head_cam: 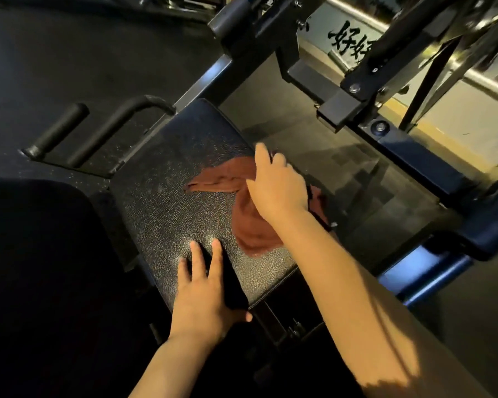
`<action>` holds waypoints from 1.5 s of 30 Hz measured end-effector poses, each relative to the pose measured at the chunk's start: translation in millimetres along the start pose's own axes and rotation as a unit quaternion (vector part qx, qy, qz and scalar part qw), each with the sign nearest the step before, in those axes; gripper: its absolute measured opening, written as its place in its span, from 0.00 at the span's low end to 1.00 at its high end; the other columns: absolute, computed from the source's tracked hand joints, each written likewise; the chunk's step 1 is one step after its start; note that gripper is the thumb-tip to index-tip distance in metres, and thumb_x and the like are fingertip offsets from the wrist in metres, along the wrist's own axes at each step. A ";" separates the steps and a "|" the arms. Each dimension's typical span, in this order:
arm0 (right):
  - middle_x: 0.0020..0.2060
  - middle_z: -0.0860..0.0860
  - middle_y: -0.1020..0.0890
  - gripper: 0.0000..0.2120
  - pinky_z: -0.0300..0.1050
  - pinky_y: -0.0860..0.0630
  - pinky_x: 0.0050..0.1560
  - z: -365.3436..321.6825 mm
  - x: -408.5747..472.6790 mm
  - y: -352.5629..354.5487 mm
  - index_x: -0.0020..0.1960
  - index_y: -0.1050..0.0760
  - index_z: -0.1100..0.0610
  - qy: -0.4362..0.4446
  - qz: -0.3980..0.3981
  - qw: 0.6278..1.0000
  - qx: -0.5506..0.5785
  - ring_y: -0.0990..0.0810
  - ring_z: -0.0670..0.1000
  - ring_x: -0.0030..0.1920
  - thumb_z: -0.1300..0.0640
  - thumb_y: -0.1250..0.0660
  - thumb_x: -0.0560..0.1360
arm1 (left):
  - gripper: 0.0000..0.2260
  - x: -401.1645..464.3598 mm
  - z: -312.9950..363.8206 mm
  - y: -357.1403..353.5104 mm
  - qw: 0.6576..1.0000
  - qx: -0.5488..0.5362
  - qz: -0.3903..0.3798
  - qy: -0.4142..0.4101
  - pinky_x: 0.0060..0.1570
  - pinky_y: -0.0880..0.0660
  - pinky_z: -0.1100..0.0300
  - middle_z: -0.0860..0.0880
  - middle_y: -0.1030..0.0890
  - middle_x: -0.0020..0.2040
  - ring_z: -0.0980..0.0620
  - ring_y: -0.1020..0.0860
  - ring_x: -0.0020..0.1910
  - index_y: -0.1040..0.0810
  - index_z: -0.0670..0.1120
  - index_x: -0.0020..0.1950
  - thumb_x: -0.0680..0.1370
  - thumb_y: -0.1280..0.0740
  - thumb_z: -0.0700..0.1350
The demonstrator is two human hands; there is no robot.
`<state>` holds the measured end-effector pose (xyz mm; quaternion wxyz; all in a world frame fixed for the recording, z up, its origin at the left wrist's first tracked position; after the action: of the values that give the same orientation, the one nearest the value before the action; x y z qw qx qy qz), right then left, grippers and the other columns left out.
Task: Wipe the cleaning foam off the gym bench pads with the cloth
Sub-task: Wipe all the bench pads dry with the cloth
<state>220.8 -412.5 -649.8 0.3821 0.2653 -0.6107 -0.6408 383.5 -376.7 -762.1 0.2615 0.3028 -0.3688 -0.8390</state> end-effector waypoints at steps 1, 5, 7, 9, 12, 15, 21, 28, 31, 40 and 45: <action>0.68 0.60 0.35 0.34 0.51 0.29 0.55 9.9 -19.7 0.6 0.77 0.53 0.54 -0.015 0.001 1.000 0.009 0.30 0.59 0.64 0.47 0.40 0.79 | 0.61 0.3 0.2 -0.4 1.000 -0.002 0.001 0.003 0.75 0.56 0.50 0.41 0.68 0.76 0.35 0.59 0.76 0.72 0.51 0.75 0.65 0.25 0.63; 0.70 0.57 0.36 0.36 0.50 0.32 0.63 47.0 -89.9 -6.7 0.77 0.51 0.52 -0.072 0.033 0.991 0.107 0.32 0.58 0.68 0.51 0.36 0.76 | 0.62 -0.5 1.0 1.9 0.999 -0.025 0.020 0.003 0.75 0.55 0.52 0.42 0.67 0.77 0.37 0.58 0.77 0.70 0.52 0.76 0.63 0.24 0.62; 0.69 0.57 0.33 0.33 0.51 0.34 0.66 54.9 -111.2 -11.3 0.77 0.46 0.51 -0.106 0.078 0.965 0.226 0.33 0.57 0.69 0.55 0.36 0.76 | 0.62 -1.2 0.0 4.2 0.999 -0.036 0.034 -0.003 0.75 0.52 0.53 0.44 0.65 0.78 0.38 0.57 0.77 0.68 0.53 0.77 0.62 0.24 0.63; 0.67 0.57 0.31 0.28 0.49 0.34 0.64 59.8 -107.6 -14.5 0.75 0.41 0.52 -0.134 0.094 0.945 0.284 0.31 0.56 0.67 0.56 0.38 0.77 | 0.62 -3.0 0.0 5.5 0.998 -0.041 0.041 -0.006 0.75 0.50 0.53 0.46 0.64 0.78 0.40 0.56 0.78 0.66 0.54 0.77 0.61 0.24 0.64; 0.60 0.58 0.24 0.18 0.49 0.30 0.57 67.0 -63.1 -10.0 0.69 0.33 0.54 -0.196 0.053 0.944 0.260 0.25 0.59 0.59 0.50 0.43 0.80 | 0.61 -2.7 1.1 5.8 0.998 -0.032 0.044 -0.005 0.75 0.52 0.55 0.45 0.63 0.79 0.39 0.55 0.78 0.66 0.54 0.77 0.61 0.24 0.65; 0.58 0.59 0.23 0.19 0.50 0.29 0.52 49.7 -2.6 -1.0 0.67 0.35 0.54 -0.192 -0.006 0.966 0.175 0.23 0.61 0.57 0.45 0.49 0.82 | 0.61 -1.7 2.3 5.3 0.999 -0.027 0.046 0.000 0.74 0.53 0.55 0.44 0.63 0.78 0.39 0.55 0.77 0.66 0.54 0.77 0.62 0.24 0.64; 0.63 0.60 0.29 0.29 0.50 0.31 0.45 -20.5 49.4 1.0 0.75 0.47 0.51 -0.015 0.009 0.999 0.027 0.24 0.60 0.56 0.42 0.42 0.78 | 0.61 -2.9 0.4 6.8 0.998 -0.039 0.054 0.000 0.74 0.46 0.54 0.49 0.62 0.79 0.43 0.54 0.77 0.65 0.58 0.77 0.60 0.23 0.64; 0.68 0.59 0.36 0.45 0.54 0.30 0.59 26.6 -68.2 -1.3 0.77 0.66 0.48 -0.001 -0.003 1.000 -0.014 0.33 0.59 0.65 0.42 0.37 0.74 | 0.61 -0.3 1.0 6.5 0.998 -0.050 0.042 0.005 0.74 0.47 0.53 0.50 0.67 0.78 0.43 0.59 0.78 0.67 0.58 0.76 0.61 0.22 0.61; 0.72 0.57 0.41 0.46 0.53 0.31 0.62 46.1 -85.7 -6.2 0.75 0.72 0.48 -0.036 -0.052 0.998 0.006 0.37 0.58 0.69 0.42 0.39 0.76 | 0.59 0.9 1.5 3.4 0.998 -0.041 0.046 0.002 0.75 0.51 0.54 0.47 0.67 0.77 0.41 0.59 0.78 0.63 0.55 0.78 0.62 0.23 0.63; 0.68 0.62 0.32 0.33 0.51 0.32 0.47 -6.8 32.4 -8.0 0.77 0.53 0.56 -0.028 -0.009 1.000 -0.010 0.25 0.61 0.59 0.42 0.45 0.80 | 0.62 2.9 -0.5 3.1 0.998 -0.051 0.045 0.006 0.75 0.50 0.54 0.47 0.66 0.78 0.41 0.59 0.78 0.68 0.57 0.76 0.61 0.22 0.62; 0.68 0.61 0.33 0.39 0.51 0.29 0.52 5.1 6.2 -9.3 0.78 0.58 0.54 -0.039 -0.009 0.999 -0.020 0.27 0.59 0.61 0.39 0.42 0.77 | 0.62 -1.5 1.0 8.6 0.998 -0.055 0.042 -0.008 0.74 0.45 0.51 0.48 0.65 0.78 0.41 0.58 0.78 0.66 0.57 0.77 0.60 0.22 0.61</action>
<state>211.6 -414.9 -657.6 0.3573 0.2382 -0.6095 -0.6664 385.6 -380.4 -754.4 0.3100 0.2649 -0.3364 -0.8489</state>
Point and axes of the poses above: each hand's wrist, its own x-axis towards the middle knuckle, its own y-axis out of the back of the hand, z = x × y, the point moved 5 cm from there along x, towards the middle knuckle
